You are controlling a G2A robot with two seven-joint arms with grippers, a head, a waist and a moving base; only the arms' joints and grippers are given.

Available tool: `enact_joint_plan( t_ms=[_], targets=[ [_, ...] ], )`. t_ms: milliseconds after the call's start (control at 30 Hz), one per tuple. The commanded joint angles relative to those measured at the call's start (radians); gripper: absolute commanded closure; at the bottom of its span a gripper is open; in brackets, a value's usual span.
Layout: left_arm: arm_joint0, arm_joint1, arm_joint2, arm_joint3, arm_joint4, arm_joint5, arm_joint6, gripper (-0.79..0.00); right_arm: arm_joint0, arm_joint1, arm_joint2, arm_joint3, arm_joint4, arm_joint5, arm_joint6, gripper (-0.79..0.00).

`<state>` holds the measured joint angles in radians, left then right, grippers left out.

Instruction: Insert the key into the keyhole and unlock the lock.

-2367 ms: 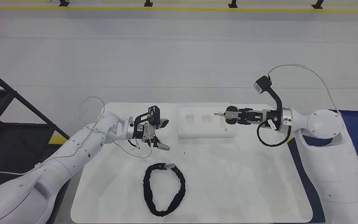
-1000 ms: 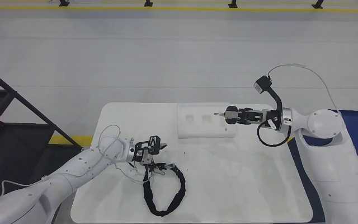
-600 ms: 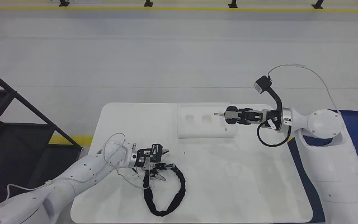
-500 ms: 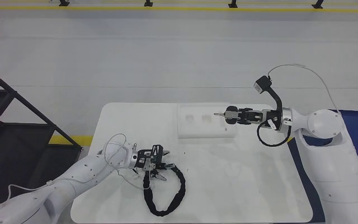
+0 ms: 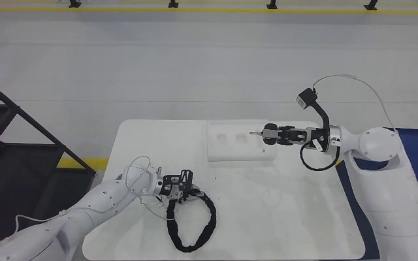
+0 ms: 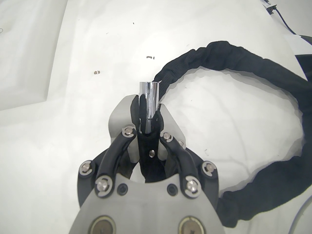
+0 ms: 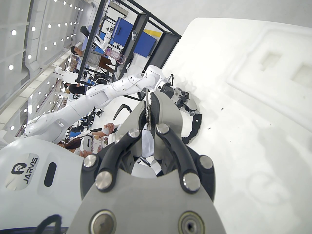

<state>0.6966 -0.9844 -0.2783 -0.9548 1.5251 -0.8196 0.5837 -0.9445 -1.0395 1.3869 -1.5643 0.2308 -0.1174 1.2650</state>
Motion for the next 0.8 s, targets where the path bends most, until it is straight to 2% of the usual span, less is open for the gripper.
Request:
enact_joint_plan(
  t_ms=[0, 200, 467, 767],
  targets=[
    [-0.002, 0.0, -0.008, 0.0, 0.001, -0.009, 0.007, 0.0, 0.0, 0.0, 0.0, 0.0, 0.0, 0.0, 0.0, 0.0],
    [-0.015, 0.013, -0.049, -0.029, -0.001, -0.044, 0.045, 0.0, 0.0, 0.0, 0.0, 0.0, 0.0, 0.0, 0.0, 0.0],
    [-0.025, 0.06, -0.139, -0.155, -0.008, -0.097, 0.11, 0.0, -0.006, 0.0, -0.005, -0.004, -0.007, 0.003, -0.009, 0.0],
    [0.004, 0.109, -0.264, -0.328, -0.049, -0.064, 0.087, 0.0, -0.01, 0.01, -0.066, -0.076, -0.141, 0.124, 0.007, 0.0]
  ],
)
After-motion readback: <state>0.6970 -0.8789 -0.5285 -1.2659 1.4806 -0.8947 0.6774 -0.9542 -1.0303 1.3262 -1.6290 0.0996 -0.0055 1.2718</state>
